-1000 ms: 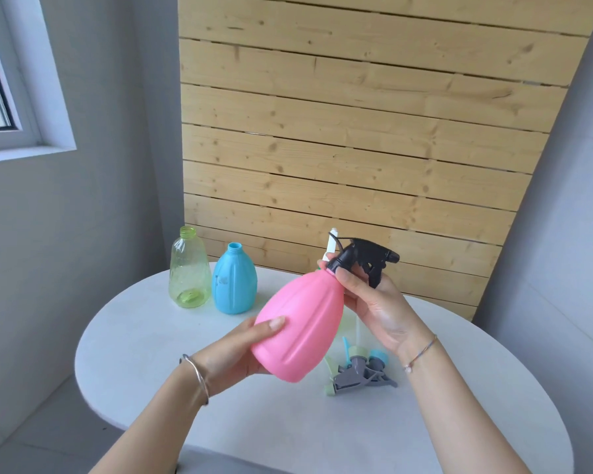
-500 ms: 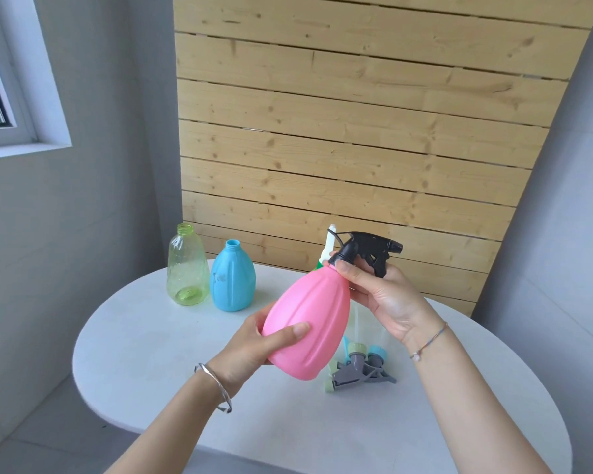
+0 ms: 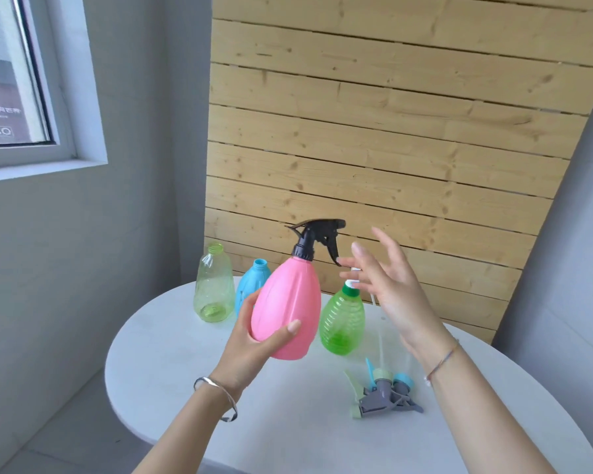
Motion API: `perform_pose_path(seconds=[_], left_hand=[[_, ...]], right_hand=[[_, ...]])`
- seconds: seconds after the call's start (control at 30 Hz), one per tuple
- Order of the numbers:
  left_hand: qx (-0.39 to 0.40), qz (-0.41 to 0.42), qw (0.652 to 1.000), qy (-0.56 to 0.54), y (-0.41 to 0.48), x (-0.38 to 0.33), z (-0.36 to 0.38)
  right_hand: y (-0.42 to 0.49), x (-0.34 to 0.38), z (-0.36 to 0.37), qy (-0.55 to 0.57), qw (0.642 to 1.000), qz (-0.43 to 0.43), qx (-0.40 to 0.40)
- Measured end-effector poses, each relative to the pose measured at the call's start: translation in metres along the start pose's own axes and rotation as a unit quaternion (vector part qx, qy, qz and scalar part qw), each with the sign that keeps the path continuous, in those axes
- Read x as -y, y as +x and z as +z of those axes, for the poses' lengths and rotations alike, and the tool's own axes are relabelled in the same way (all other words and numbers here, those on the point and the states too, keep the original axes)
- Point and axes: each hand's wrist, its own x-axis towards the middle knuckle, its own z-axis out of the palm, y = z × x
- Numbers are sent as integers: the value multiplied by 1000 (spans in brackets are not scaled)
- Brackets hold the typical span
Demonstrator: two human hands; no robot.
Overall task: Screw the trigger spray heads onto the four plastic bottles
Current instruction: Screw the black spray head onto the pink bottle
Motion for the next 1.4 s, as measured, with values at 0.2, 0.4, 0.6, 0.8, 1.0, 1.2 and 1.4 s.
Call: perform_pose_path(seconds=[0.2, 0.4, 0.6, 0.8, 1.0, 1.2, 1.4], left_hand=[[-29, 78, 993, 85, 5, 6, -12], [-36, 128, 982, 137, 17, 9, -18], [2, 86, 979, 182, 28, 18, -17], [-5, -28, 975, 222, 42, 32, -31], [-74, -88, 960, 256, 54, 38, -52], [-89, -91, 957, 259, 55, 36, -56], [-97, -93, 954, 268, 55, 33, -56]], right_hand=[[30, 24, 43, 23, 995, 82, 46], [60, 23, 53, 71, 984, 162, 28], [71, 3, 58, 110, 971, 209, 33], [84, -21, 52, 73, 976, 199, 37], [92, -46, 52, 23, 974, 209, 79], [103, -58, 54, 18, 974, 211, 84], [107, -61, 50, 22, 974, 213, 69]])
